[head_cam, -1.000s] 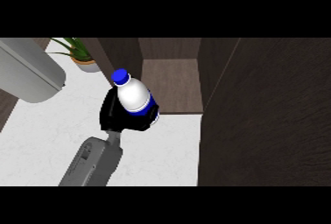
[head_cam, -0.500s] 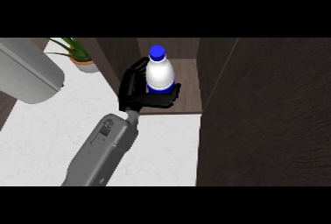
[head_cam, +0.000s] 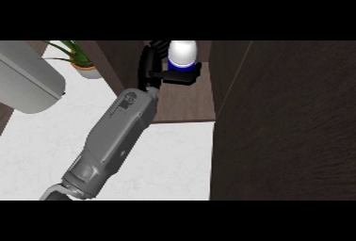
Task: Pick up the bottled water, place it into the cabinet and close the cabinet
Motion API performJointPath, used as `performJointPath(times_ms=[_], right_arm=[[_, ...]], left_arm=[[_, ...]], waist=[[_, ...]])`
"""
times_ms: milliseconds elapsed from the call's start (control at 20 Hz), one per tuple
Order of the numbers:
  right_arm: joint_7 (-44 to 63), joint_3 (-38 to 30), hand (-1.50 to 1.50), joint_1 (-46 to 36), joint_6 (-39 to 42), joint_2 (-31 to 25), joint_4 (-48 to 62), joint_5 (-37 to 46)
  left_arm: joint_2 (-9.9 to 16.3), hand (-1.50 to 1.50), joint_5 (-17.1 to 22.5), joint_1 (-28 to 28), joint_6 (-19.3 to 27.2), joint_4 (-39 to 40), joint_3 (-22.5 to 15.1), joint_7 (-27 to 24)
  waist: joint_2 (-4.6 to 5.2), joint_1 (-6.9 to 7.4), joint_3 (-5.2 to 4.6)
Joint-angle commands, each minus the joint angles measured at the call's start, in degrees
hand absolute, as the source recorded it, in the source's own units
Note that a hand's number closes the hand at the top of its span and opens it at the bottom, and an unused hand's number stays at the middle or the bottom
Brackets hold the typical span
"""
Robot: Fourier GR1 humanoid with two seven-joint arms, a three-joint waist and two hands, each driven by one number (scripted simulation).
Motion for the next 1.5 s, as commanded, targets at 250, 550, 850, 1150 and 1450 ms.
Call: performJointPath(times_ms=[250,550,850,1150,1450], right_arm=[[0.68,0.21,-1.50,-0.38,0.42,-1.06,-1.47,-0.28],[-0.67,0.23,-1.50,1.97,0.99,-1.62,-2.15,-1.51],[0.63,-0.66,-1.50,-1.05,0.10,-0.87,-0.01,-1.39],[-1.50,-0.62,-1.50,-1.58,1.07,-0.92,1.33,-1.21],[-1.58,0.26,-1.50,-1.86,0.30,0.05,3.51,-0.60]], left_arm=[[2.42,1.50,-2.45,-9.25,0.02,18.72,3.51,-4.28],[0.56,1.50,-3.92,-9.96,4.33,24.73,4.58,-9.97],[1.34,1.50,-7.58,-12.34,9.91,31.85,3.09,-11.06],[3.61,-1.50,-8.68,-11.09,12.93,34.68,3.34,-13.24],[2.89,-1.50,-9.26,-11.22,14.33,36.23,3.46,-13.55]], waist=[[0.59,-0.80,0.02],[0.50,-0.97,0.03],[1.26,-2.20,0.02],[1.33,-2.13,-0.01],[1.35,-2.00,-0.02]])
